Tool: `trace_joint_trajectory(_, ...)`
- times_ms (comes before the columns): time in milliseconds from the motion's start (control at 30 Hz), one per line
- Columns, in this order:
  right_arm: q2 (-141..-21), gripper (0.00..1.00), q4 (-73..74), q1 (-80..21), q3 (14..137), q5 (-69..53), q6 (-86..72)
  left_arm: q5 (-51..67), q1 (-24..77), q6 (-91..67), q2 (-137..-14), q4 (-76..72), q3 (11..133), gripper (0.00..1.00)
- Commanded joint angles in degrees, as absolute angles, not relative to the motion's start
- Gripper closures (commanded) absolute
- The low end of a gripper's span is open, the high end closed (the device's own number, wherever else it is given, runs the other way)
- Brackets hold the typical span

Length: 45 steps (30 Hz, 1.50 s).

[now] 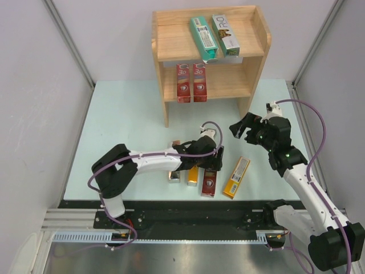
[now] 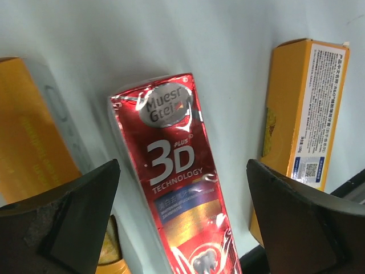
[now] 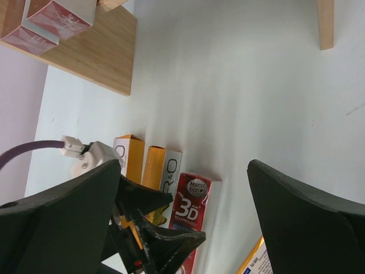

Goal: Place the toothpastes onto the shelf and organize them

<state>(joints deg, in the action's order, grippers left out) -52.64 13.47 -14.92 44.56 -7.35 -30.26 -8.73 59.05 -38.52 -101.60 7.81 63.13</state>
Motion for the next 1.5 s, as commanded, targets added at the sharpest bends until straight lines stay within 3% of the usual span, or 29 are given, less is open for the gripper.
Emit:
trace_joint_trajectory(0, -51.5, 0.00, 12.3, -14.6, 44.2, -8.2, -29.4, -10.7, 60.5, -36.8, -105.1, 13.2, 66.9, 0.02)
trace_joint_trajectory(267, -52.0, 0.00, 11.9, -14.5, 44.2, -9.4, -29.7, -12.6, 61.4, -35.1, -109.4, 15.4, 70.7, 0.11)
trace_joint_trajectory(400, -51.9, 0.00, 12.1, -14.5, 44.2, -9.3, -29.7, -12.0, 61.6, -34.3, -110.6, 16.2, 72.1, 0.31)
trace_joint_trajectory(600, -52.0, 0.00, 12.2, -14.5, 44.2, -9.5, -29.4, -9.9, 61.5, -32.9, -107.7, 13.2, 69.7, 0.42)
trace_joint_trajectory(867, -51.2, 0.00, 11.3, -14.4, 44.2, -10.4, -29.6, -5.9, 58.3, -33.0, -96.2, 6.6, 63.6, 0.43)
trace_joint_trajectory(1133, -51.9, 0.00, 9.5, -15.4, 44.2, -12.7, -30.7, 5.5, 45.6, -38.0, -76.2, -7.6, 48.7, 0.41)
trace_joint_trajectory(1467, -55.9, 0.00, 1.1, -35.6, 44.3, -2.9, -32.0, 9.8, 30.1, -45.9, -61.4, -13.2, 38.2, 0.35)
